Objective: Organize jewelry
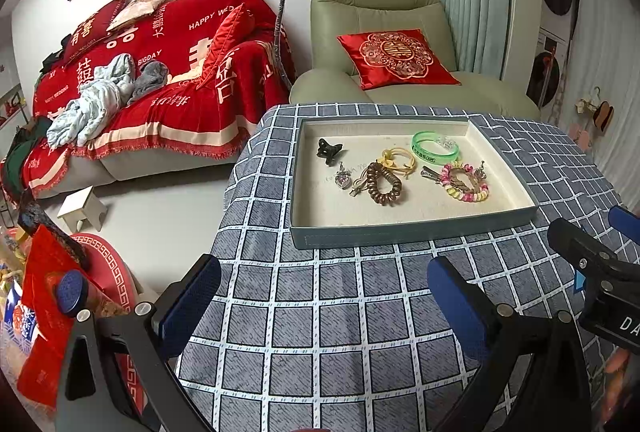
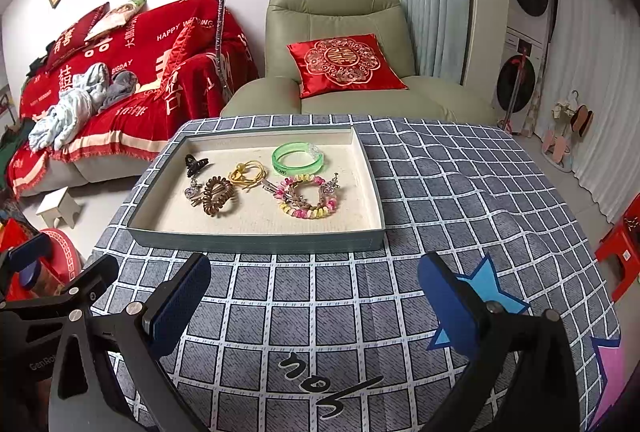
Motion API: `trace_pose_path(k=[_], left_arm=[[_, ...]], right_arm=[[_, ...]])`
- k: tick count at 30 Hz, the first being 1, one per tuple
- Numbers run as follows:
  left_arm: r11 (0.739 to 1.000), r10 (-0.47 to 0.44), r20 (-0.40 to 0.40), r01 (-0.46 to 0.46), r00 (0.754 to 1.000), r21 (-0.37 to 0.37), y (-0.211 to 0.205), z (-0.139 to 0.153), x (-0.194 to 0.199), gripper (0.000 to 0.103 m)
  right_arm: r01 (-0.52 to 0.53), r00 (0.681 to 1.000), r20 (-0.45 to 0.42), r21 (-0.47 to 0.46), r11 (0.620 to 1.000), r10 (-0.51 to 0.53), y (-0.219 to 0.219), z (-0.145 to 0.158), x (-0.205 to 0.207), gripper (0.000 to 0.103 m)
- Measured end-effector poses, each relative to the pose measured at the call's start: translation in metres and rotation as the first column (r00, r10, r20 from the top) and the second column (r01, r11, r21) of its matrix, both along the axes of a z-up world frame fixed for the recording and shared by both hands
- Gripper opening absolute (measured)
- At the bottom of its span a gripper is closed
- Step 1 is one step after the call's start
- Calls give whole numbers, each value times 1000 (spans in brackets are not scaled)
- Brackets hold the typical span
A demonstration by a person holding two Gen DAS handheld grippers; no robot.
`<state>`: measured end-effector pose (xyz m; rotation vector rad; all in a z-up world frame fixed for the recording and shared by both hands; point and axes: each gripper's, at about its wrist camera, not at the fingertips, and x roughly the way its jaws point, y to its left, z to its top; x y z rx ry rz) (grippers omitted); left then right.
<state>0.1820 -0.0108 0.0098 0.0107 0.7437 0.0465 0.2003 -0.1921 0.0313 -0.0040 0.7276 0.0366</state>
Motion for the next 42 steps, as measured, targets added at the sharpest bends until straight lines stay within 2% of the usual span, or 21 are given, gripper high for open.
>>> trace_pose_path(k=[42], left_arm=[[1000, 3, -6, -3, 1000, 8, 2, -3, -2, 103]], right_arm=[[-2, 1000, -2, 2, 1000, 2, 1, 0, -1, 103]])
